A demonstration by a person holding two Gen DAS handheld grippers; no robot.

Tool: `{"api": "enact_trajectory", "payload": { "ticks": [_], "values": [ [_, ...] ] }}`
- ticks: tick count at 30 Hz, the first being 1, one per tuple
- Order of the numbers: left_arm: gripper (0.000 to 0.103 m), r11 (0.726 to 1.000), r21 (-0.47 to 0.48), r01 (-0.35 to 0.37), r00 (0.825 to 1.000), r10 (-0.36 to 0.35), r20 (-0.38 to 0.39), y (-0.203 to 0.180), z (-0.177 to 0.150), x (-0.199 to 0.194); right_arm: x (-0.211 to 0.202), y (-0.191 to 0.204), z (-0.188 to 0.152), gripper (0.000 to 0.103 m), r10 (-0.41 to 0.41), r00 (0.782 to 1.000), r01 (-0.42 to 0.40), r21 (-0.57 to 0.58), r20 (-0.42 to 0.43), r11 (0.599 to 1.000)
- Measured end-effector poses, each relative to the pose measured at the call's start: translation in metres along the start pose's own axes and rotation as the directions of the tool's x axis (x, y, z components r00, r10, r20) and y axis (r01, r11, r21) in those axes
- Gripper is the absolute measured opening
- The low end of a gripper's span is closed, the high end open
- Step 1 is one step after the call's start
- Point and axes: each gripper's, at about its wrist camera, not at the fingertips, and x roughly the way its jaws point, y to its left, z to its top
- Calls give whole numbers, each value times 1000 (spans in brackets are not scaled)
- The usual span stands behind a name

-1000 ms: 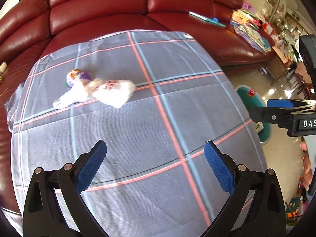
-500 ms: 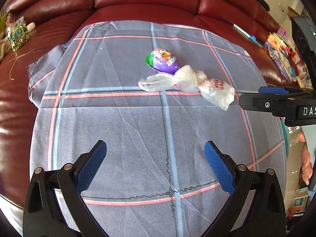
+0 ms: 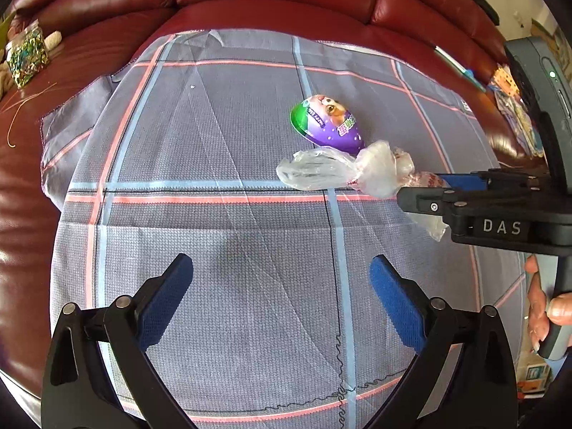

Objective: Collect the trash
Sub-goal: 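Move back to the table and grasp the white plastic bags with the right gripper, then grasp the purple toy egg with the left gripper while the right holds the bags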

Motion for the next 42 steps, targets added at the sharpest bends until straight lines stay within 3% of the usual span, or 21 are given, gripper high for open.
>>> {"api": "enact_trajectory", "payload": {
  "ticks": [1, 4, 9, 16, 25, 28, 31, 42],
  "values": [
    [99, 1000, 2, 1, 1000, -1, 1, 0, 2, 1, -2, -2, 0, 30, 17, 1000, -17, 9, -7, 1000],
    [99, 1000, 10, -3, 1000, 3, 5, -5, 10, 4, -17, -13, 0, 25, 28, 999, -28, 36, 18, 999],
    [99, 999, 34, -5, 1000, 4, 14, -19, 31, 13, -44, -46, 0, 25, 92, 993, -101, 121, 71, 988],
    [99, 1000, 6, -1, 999, 1, 41, -33, 75, 32, -44, -91, -2, 25, 19, 995, -38, 202, 98, 979],
    [91, 997, -77, -21, 999, 24, 33, -48, 120, 63, -28, -114, 11, 26, 37, 992, -63, 217, 125, 974],
    [84, 996, -84, -39, 999, 41, 23, -58, 123, 72, -24, -122, 11, 26, 45, 990, -75, 225, 133, 972],
    [54, 993, -49, -111, 992, 113, 49, -68, 122, 72, -22, -130, 7, 26, 58, 988, -91, 240, 140, 967],
    [54, 998, -14, -58, 996, 59, 64, -73, 93, 48, -35, -132, -17, 26, 93, 981, -133, 242, 168, 961]
  ]
}}
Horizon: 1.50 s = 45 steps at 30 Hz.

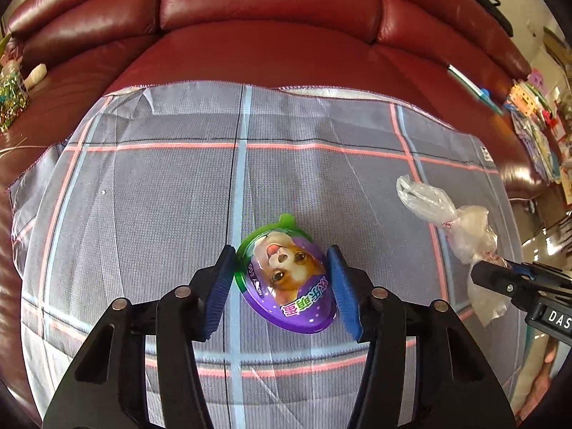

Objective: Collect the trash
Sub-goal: 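Grasp the purple toy egg with the left gripper while the right holds the bags, then carry the toy egg and plastic bags over the teal bin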

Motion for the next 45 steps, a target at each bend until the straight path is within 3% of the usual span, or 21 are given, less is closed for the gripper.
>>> {"api": "enact_trajectory", "payload": {
  "ticks": [13, 24, 33, 45],
  "values": [
    [54, 984, 155, 93, 995, -96, 8, -62, -62, -58, -64, -29, -60, 26, -10, 999, 7, 59, 51, 998],
    [54, 948, 268, 173, 984, -179, -3, -147, -107, -94, -131, -102, -139, 26, -41, 992, 18, 189, 117, 982],
    [54, 875, 412, 256, 964, -262, -42, -247, -138, -107, -188, -186, -202, 26, -111, 978, 48, 327, 177, 944],
    [54, 757, 547, 357, 933, -318, -168, -373, -172, -73, -218, -266, -243, 26, -146, 969, 41, 452, 199, 891]
  ]
}}
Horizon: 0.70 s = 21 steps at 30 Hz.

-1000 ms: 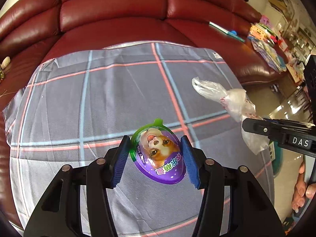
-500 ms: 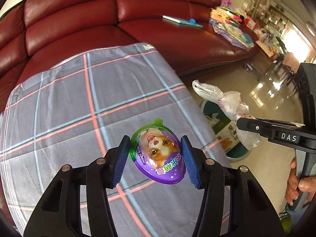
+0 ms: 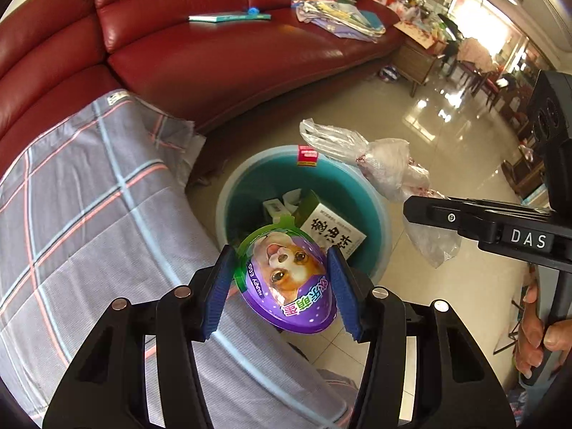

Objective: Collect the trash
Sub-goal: 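Carry the toy egg and plastic bags over the teal bin, then open the left gripper to drop the egg while the right drops the bags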

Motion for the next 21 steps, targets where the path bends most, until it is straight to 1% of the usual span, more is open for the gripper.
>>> {"api": "enact_trajectory", "payload": {
  "ticks": [4, 7, 9, 11, 13, 15, 21],
  "values": [
    [54, 1000, 24, 20, 999, -19, -42, -14, 6, 29, 3, -17, 3, 26, -3, 1000, 3, 24, -13, 1000],
    [55, 999, 28, 32, 997, -29, -76, -17, 9, 47, 8, -22, 7, 26, -7, 1000, 8, 32, -26, 999],
    [62, 999, 37, 23, 996, -19, -84, -17, 11, 56, 12, -24, 11, 26, -7, 999, 8, 34, -34, 999],
    [86, 999, 38, -6, 996, 10, -88, -19, 11, 60, 16, -24, 14, 26, -7, 999, 8, 30, -41, 1000],
    [95, 998, 39, -40, 997, 42, -70, -19, 10, 59, 20, -22, 17, 26, -5, 999, 6, 26, -47, 1000],
    [98, 997, 38, -64, 996, 67, -64, -17, 9, 56, 25, -19, 20, 26, -2, 999, 3, 20, -53, 1000],
    [99, 997, -15, -72, 995, 71, -67, 0, 3, 43, 29, -12, 17, 27, 5, 998, -5, -2, -70, 1000]
  ]
}}
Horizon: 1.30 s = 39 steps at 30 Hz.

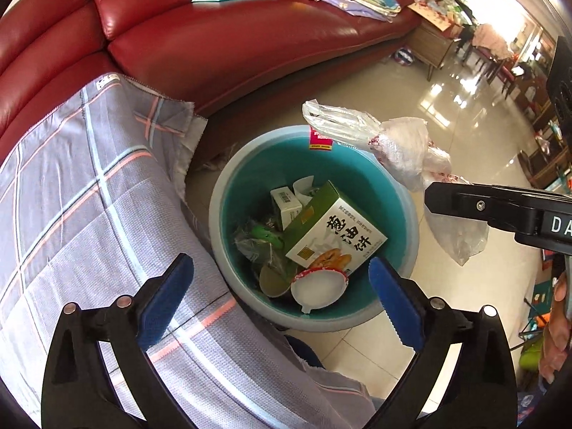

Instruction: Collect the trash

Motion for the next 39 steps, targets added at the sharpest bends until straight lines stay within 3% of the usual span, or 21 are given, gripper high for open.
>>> {"api": "enact_trajectory", "payload": {
  "ticks": [6, 8, 10, 12, 13, 19, 28, 39],
  "values": [
    [99, 998, -56, -2, 1000, 2, 14, 17, -13, -22, 3, 12, -4, 33, 1, 1000, -2, -34, -19, 999],
    [99, 998, -65, -6, 1000, 8, 24, 20, -17, -30, 5, 19, -7, 45, 7, 999, -9, -52, -35, 999],
    [99, 997, -72, -2, 999, 4, 32, 21, -22, -39, 4, 26, -9, 80, -11, 1000, 10, -69, -21, 998],
    [99, 997, -79, -6, 999, 9, 39, 24, -27, -48, 2, 32, -12, 83, -10, 1000, 8, -76, -20, 997],
    [99, 996, -84, -1, 999, 5, 40, 25, -29, -52, 2, 33, -13, 90, -8, 1000, 6, -69, -26, 998],
    [99, 993, -118, -14, 998, 21, 57, 35, -43, -74, -6, 47, -27, 96, -54, 999, 53, -112, -7, 992],
    [99, 984, -172, -45, 996, 57, 65, 50, -70, -98, -22, 72, -62, 96, -183, 983, 186, -222, 32, 957],
    [99, 975, -214, -67, 989, 93, 115, 54, -106, -133, -47, 88, -104, 96, -271, 958, 287, -272, 95, 919]
  ]
}}
